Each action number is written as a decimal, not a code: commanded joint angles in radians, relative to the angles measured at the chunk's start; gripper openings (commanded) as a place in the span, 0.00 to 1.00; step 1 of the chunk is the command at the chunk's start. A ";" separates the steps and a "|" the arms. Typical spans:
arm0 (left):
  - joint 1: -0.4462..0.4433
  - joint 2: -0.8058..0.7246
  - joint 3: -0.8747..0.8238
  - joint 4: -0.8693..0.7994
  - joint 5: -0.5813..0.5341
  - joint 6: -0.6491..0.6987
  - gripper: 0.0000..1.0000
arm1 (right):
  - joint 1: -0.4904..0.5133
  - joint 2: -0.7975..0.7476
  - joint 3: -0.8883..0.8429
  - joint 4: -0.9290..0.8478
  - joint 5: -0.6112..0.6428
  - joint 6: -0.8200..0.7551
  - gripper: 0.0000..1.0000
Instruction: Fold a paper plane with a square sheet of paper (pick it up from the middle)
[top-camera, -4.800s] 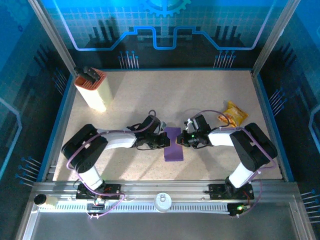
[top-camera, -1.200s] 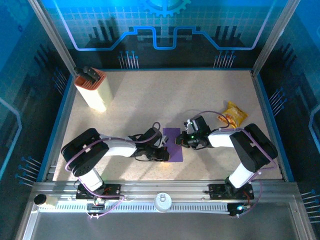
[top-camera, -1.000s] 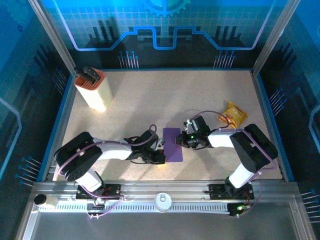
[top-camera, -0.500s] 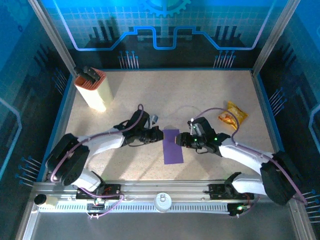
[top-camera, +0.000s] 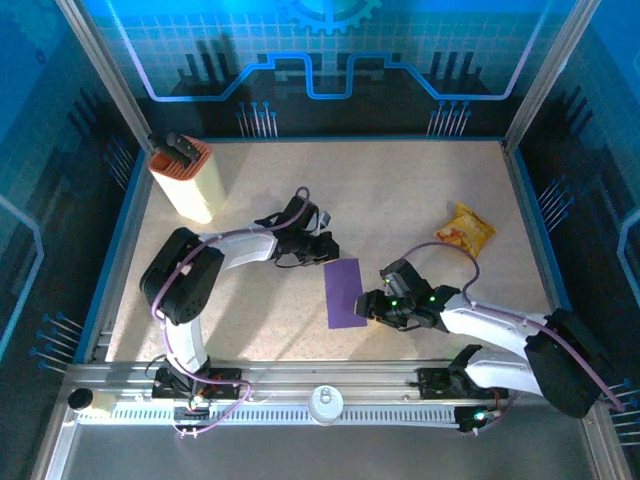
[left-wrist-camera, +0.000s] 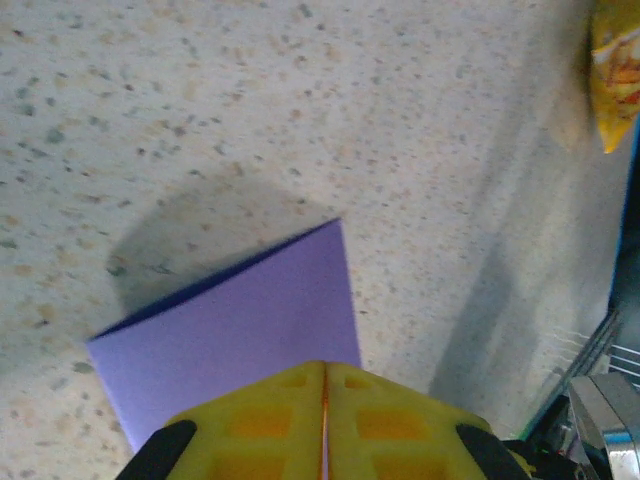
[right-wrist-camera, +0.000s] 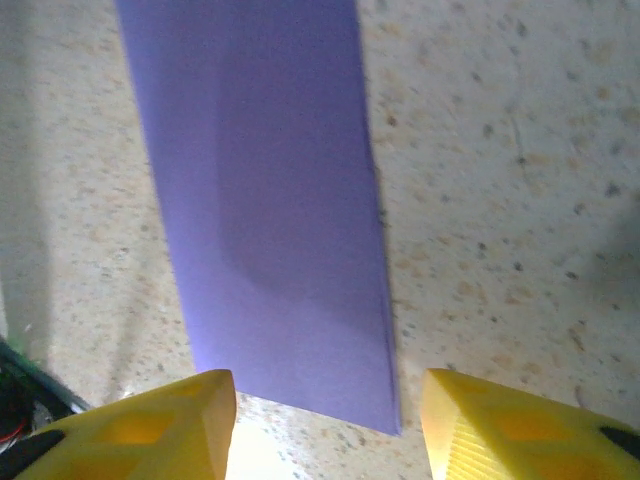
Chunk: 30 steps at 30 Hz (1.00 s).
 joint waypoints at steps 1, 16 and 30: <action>0.011 0.052 0.034 -0.045 0.032 0.038 0.08 | 0.019 0.032 0.025 -0.034 -0.032 0.027 0.51; 0.034 0.112 -0.109 0.015 0.016 0.045 0.05 | 0.024 0.020 0.023 -0.021 -0.099 0.066 0.52; 0.040 0.104 -0.100 0.025 0.044 0.044 0.05 | 0.027 0.031 0.016 0.096 -0.111 0.091 0.52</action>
